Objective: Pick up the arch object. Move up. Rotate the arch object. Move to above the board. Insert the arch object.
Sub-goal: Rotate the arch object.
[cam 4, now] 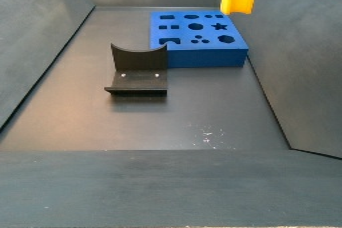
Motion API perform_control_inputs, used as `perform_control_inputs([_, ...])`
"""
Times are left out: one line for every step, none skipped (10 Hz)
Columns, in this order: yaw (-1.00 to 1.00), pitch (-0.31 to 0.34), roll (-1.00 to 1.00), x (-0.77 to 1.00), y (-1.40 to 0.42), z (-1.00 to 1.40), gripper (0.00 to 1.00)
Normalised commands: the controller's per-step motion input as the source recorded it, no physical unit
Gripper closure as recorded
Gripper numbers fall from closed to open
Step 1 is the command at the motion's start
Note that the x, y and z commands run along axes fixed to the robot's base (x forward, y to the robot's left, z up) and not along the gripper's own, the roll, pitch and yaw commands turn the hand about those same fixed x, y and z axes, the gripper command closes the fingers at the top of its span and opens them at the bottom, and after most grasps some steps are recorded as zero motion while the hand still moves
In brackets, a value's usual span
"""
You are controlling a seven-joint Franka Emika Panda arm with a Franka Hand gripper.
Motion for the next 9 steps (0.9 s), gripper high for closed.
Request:
perform_control_inputs([-0.53,0.002,0.00,0.00,0.01,0.00,1.00])
perform_control_inputs([-0.35,0.002,0.00,0.00,0.01,0.00,1.00])
perform_control_inputs([-0.24,0.002,0.00,0.00,0.01,0.00,1.00])
perform_control_inputs([0.00,0.000,0.00,0.00,0.00,-1.00,1.00])
perform_control_inputs([0.02,-0.013,0.00,0.01,0.00,-1.00,1.00])
perform_control_inputs([0.03,-0.016,0.00,0.01,0.00,-1.00,1.00])
perform_control_inputs([0.02,-0.019,0.00,0.02,0.00,-1.00,1.00])
perform_control_inputs([0.02,-0.028,-0.01,0.01,0.00,-1.00,1.00])
perform_control_inputs([0.01,-0.032,-0.01,0.02,0.00,-1.00,1.00])
